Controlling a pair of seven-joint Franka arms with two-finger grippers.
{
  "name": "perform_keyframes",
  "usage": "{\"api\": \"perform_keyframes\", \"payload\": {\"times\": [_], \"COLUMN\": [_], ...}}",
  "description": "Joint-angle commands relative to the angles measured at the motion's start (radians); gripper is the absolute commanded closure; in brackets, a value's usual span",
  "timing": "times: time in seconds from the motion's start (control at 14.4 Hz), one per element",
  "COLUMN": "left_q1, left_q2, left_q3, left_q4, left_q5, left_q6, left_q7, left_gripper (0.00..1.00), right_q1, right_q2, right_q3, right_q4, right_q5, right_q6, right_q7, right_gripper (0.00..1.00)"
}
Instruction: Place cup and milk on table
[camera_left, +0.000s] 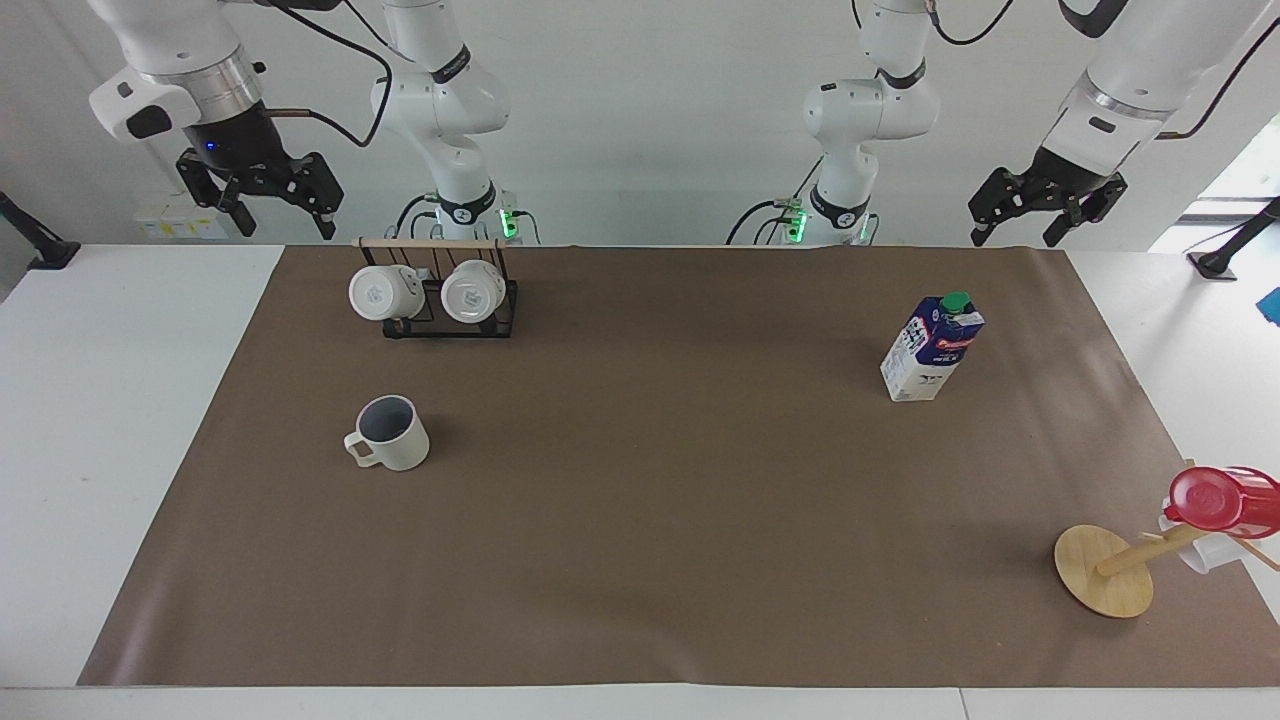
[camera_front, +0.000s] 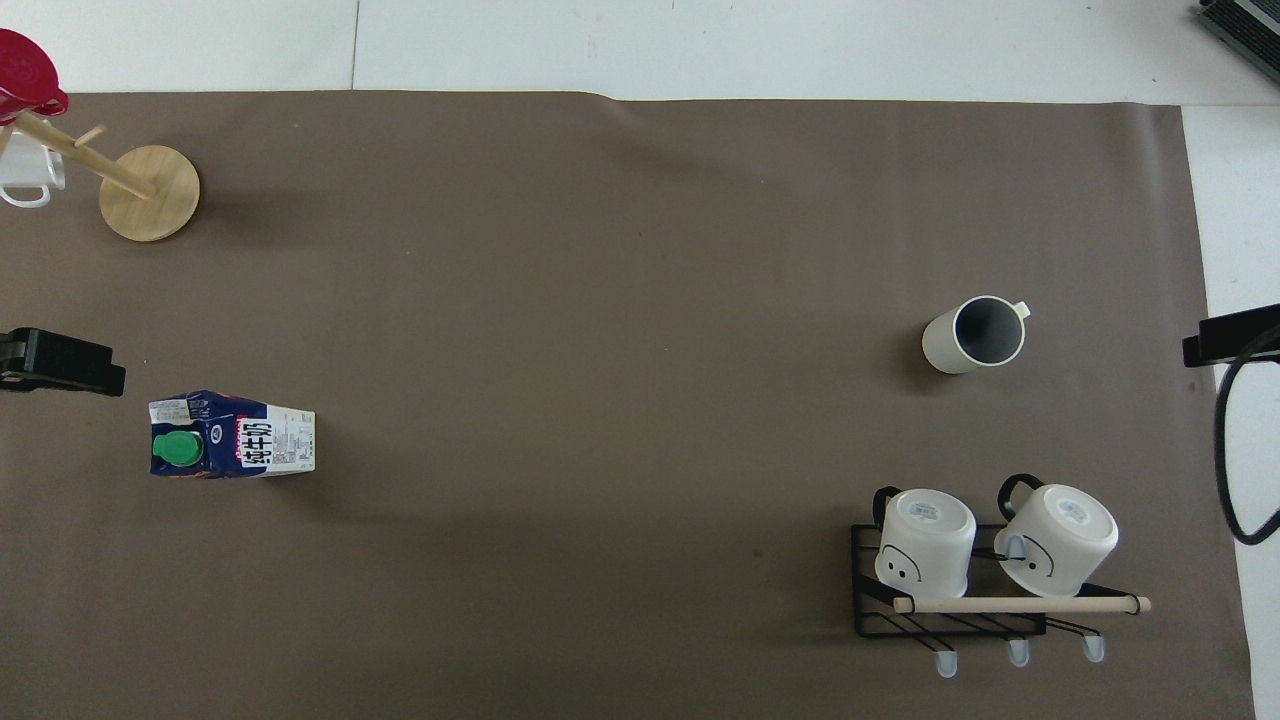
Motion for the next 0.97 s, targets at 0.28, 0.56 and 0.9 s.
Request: {"api": "perform_keyframes", "payload": {"times": [0.28, 0.56, 0.9], "left_q1": [0.007, 0.007, 0.006], "left_q2": [-0.003, -0.003, -0.003], "left_q3": [-0.004, -0.004, -0.004], "left_q4": [0.011, 0.011, 0.013], "left_q5": [-0.001, -0.001, -0.001], "left_q6": [-0.014, -0.014, -0.014], "left_q7": [-0.009, -0.009, -0.009], "left_gripper": [0.00, 0.00, 0.00], "right_q1": [-0.003, -0.003, -0.003], "right_q2": [-0.010, -0.021, -0.022], "right_q3": [0.001, 0.001, 0.001], "right_q4": [-0.006, -0.025, -0.026], "right_q5": [0.005, 0.005, 0.005], "right_q6": [0.004, 0.006, 0.012], "right_q7": [0.024, 0.024, 0.024], "right_gripper": [0.00, 0.00, 0.00]}}
